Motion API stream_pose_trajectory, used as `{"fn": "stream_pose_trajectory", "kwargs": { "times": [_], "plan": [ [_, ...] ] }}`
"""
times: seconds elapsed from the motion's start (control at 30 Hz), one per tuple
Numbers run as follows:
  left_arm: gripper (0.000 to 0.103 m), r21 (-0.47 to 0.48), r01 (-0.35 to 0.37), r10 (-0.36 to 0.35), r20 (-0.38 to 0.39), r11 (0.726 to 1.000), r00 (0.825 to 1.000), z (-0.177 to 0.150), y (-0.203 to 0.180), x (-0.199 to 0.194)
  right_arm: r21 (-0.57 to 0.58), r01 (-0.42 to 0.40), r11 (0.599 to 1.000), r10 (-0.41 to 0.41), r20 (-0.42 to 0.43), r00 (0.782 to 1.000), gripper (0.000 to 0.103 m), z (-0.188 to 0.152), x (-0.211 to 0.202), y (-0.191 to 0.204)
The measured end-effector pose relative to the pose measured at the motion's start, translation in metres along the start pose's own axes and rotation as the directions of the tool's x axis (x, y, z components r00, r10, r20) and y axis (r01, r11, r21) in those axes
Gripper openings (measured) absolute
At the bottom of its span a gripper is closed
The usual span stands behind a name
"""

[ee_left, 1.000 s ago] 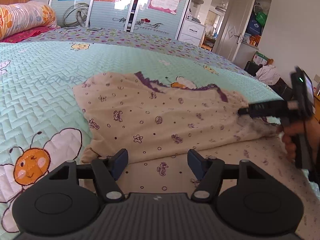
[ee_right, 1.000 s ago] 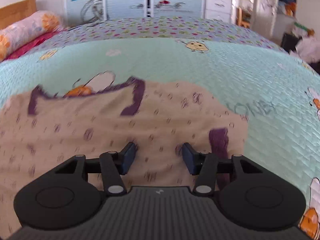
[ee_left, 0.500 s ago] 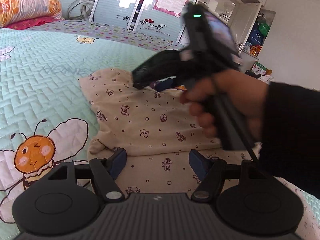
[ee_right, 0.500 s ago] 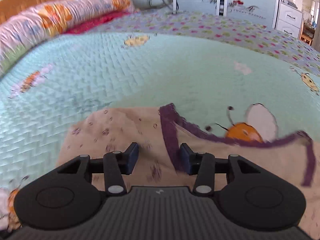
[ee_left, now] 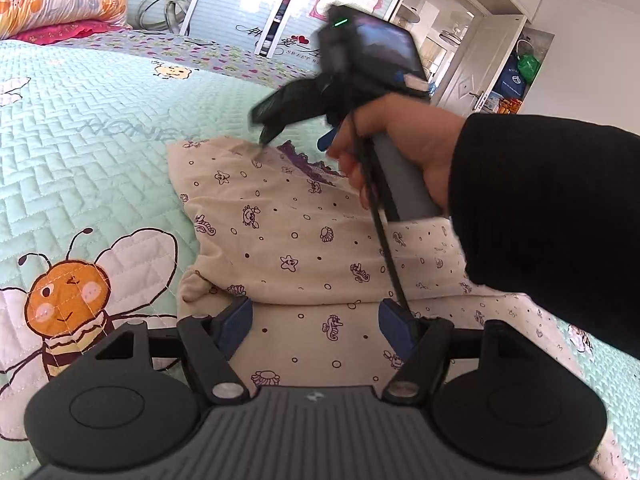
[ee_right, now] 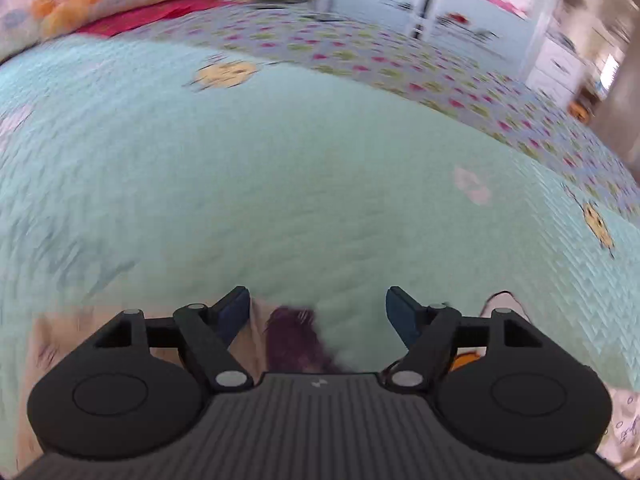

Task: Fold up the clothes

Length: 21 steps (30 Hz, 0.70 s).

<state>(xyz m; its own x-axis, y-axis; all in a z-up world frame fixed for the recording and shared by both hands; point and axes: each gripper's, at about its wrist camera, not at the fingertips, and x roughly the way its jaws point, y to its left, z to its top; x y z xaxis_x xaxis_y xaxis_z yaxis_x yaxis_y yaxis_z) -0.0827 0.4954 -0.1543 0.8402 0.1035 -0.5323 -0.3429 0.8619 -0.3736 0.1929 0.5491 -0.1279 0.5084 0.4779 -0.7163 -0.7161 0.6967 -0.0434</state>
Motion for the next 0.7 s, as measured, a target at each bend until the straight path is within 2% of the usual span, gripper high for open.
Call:
{"fn": "stream_pose_trajectory", "kwargs": {
  "times": [0.03, 0.1, 0.13, 0.17, 0.23, 0.33, 0.47, 0.53, 0.6, 0.7],
  "plan": [
    [0.074, 0.001, 0.000, 0.000, 0.000, 1.000, 1.000, 0.000, 0.001, 0.000, 0.037, -0.023, 0.999, 0.022, 0.022, 1.000, 0.062, 0.001, -0.008, -0.009],
    [0.074, 0.004, -0.001, 0.001, 0.000, 1.000, 1.000, -0.001, 0.002, 0.000, 0.077, -0.101, 0.992, 0.099, 0.017, 0.995, 0.058, -0.005, -0.021, -0.026],
    [0.074, 0.008, -0.003, 0.003, 0.001, 1.000, 1.000, -0.001, 0.001, 0.001, 0.097, -0.140, 0.985, 0.140, 0.012, 0.990, 0.048, -0.009, -0.027, -0.035],
    [0.075, 0.011, -0.004, 0.004, 0.001, 1.000, 1.000, -0.002, 0.000, 0.001, 0.116, -0.179, 0.977, 0.179, 0.008, 0.984, 0.044, -0.013, -0.033, -0.044],
    [0.075, 0.020, -0.008, 0.008, 0.002, 1.000, 1.000, -0.002, -0.001, 0.001, 0.179, -0.256, 0.950, 0.263, -0.012, 0.965, 0.044, -0.020, -0.033, -0.061],
    [0.076, 0.033, -0.015, 0.015, 0.003, 0.999, 1.000, -0.003, -0.003, 0.001, 0.236, -0.299, 0.925, 0.316, -0.039, 0.948, 0.043, -0.024, -0.024, -0.071],
    [0.079, 0.040, -0.013, 0.013, 0.004, 0.999, 1.000, -0.003, -0.003, 0.001, 0.326, -0.376, 0.867, 0.408, -0.035, 0.912, 0.037, -0.024, -0.009, -0.076],
    [0.080, 0.042, -0.011, 0.011, 0.004, 0.999, 1.000, -0.004, -0.003, 0.001, 0.351, -0.393, 0.850, 0.428, -0.025, 0.903, 0.036, -0.024, -0.005, -0.076],
    [0.080, 0.044, -0.011, 0.011, 0.005, 0.999, 1.000, -0.004, -0.003, 0.001, 0.345, -0.394, 0.852, 0.430, -0.030, 0.902, 0.036, -0.023, -0.001, -0.072],
    [0.080, 0.045, -0.010, 0.010, 0.005, 0.999, 1.000, -0.005, -0.004, 0.001, 0.313, -0.370, 0.875, 0.393, -0.013, 0.919, 0.029, -0.021, -0.004, -0.067]
  ]
}}
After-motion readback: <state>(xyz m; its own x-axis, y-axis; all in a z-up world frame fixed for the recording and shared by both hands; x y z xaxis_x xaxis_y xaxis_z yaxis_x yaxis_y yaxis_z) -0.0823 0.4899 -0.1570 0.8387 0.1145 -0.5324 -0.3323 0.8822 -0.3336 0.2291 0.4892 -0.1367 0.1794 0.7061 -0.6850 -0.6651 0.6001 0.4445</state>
